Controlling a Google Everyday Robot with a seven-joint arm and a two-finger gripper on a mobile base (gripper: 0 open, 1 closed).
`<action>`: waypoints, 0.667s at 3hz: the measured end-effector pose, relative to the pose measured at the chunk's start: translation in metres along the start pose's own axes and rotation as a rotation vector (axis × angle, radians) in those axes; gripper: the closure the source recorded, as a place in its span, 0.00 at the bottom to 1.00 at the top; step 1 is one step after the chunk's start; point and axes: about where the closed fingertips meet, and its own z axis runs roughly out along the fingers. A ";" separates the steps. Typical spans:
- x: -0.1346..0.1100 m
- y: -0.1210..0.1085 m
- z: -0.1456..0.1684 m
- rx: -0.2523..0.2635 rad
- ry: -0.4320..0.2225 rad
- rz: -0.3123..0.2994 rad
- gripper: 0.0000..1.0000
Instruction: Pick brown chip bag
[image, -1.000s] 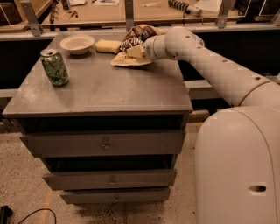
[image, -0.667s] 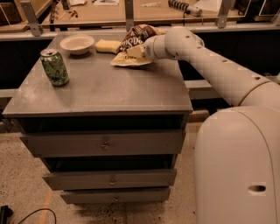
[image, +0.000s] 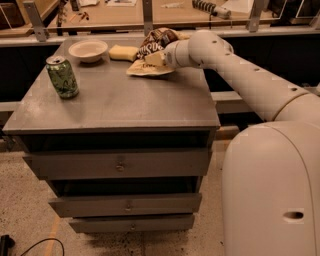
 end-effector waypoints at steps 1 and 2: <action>0.000 0.000 0.000 0.000 0.000 0.000 1.00; 0.000 0.000 0.000 0.000 0.000 0.000 1.00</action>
Offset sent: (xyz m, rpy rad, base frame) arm -0.1092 0.0383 0.1752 0.1007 -0.4545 0.3783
